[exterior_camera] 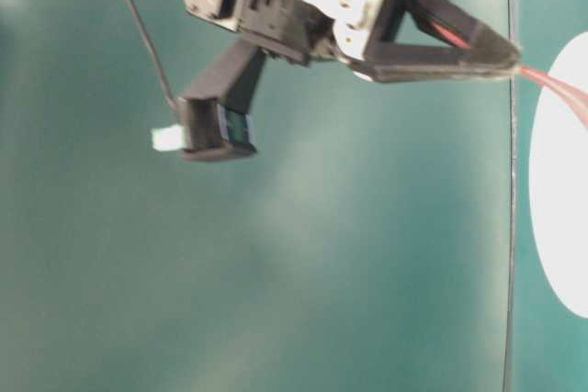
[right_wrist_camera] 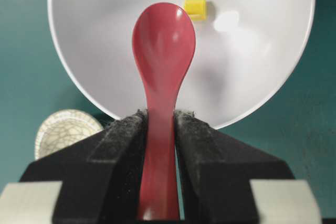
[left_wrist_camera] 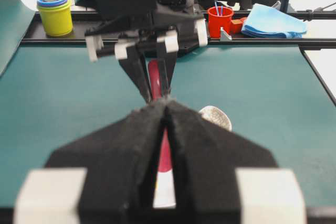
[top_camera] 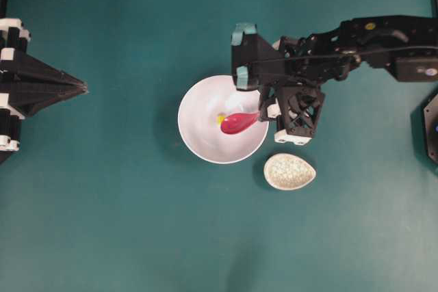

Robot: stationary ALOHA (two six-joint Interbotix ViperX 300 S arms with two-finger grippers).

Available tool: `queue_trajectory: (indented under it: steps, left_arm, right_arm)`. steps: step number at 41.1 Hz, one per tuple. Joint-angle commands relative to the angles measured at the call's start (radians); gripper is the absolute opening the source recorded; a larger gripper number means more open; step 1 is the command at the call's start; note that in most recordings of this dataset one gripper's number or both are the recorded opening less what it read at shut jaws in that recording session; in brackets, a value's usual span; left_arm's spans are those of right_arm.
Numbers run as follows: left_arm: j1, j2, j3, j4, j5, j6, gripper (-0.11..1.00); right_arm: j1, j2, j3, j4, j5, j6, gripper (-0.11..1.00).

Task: Scoop the yellow hexagonal prism block from the bowl with a spoon using the right arm.
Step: 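Lower the spoon's bowl into the white bowl beside the yellow block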

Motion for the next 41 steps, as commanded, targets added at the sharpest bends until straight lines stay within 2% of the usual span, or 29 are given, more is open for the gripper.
queue_trajectory:
  steps: [1,41]
  left_arm:
    - [0.002,0.006,-0.023,0.002,-0.003,0.0,0.06]
    - [0.002,0.006,-0.023,0.002,-0.003,0.0,0.06]
  right_arm:
    - [-0.003,-0.003,-0.026,-0.006,0.0,0.003,0.25]
    - [-0.009,0.046,-0.028,-0.055,-0.011,0.0,0.25]
